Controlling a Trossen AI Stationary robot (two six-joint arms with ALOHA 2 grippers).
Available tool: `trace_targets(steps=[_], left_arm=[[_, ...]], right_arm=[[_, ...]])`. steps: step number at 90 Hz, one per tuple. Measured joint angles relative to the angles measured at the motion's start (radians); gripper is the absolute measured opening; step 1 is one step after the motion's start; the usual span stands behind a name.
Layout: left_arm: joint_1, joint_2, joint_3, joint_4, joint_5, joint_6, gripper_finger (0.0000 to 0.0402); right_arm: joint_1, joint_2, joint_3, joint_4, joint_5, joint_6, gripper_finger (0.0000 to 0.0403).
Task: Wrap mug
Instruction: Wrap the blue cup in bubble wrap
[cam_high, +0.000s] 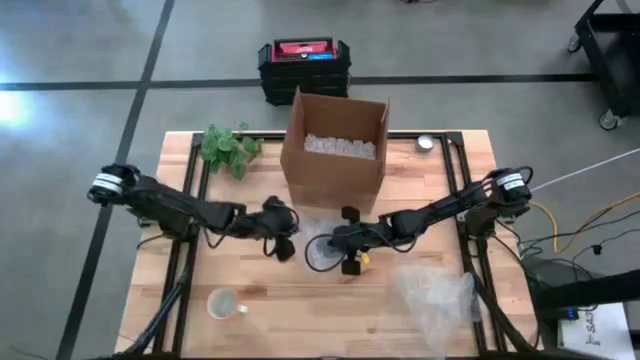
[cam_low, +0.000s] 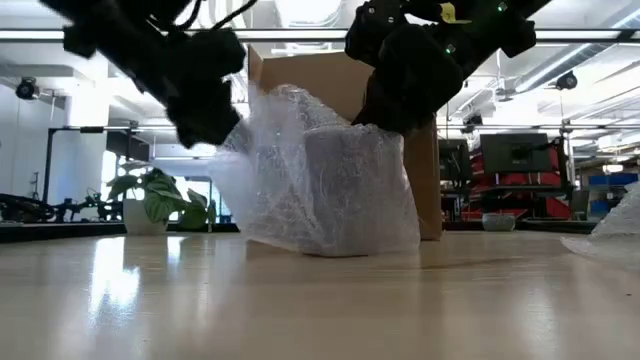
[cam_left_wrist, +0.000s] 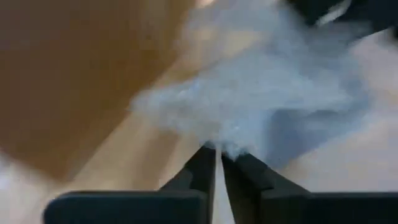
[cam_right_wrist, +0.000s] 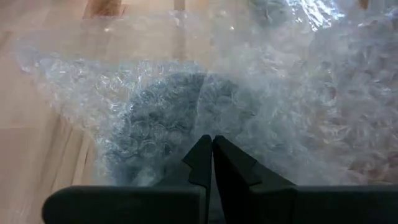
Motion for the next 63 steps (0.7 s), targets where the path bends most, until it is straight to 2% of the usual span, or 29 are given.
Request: trace_targets(steps=[9, 30, 38, 51, 63], left_arm=[[0.0, 0.043, 0.01, 0.076, 0.02, 0.019, 0.0006], [0.001, 0.218, 0.152, 0.069, 0.075, 0.075, 0.0001], [0.0, 0.267, 0.225, 0.016, 0.084, 0.118, 0.0003], [0.001, 0.299, 0.316, -0.128, 0.078, 0.15, 0.0001], [0.001, 0.3, 0.319, -0.15, 0.078, 0.157, 0.0002]], right_arm=[[0.0, 0.0, 0.0, 0.0, 0.0, 0.0, 0.0002], [0.0, 0.0, 0.001, -0.015, -0.001, -0.002, 0.0002], [0.001, -0.001, 0.012, -0.042, -0.004, 0.0, 0.0002], [0.001, -0.018, 0.075, -0.182, -0.008, 0.001, 0.0002], [0.0, -0.038, 0.185, -0.413, 0.004, 0.0, 0.0002]])
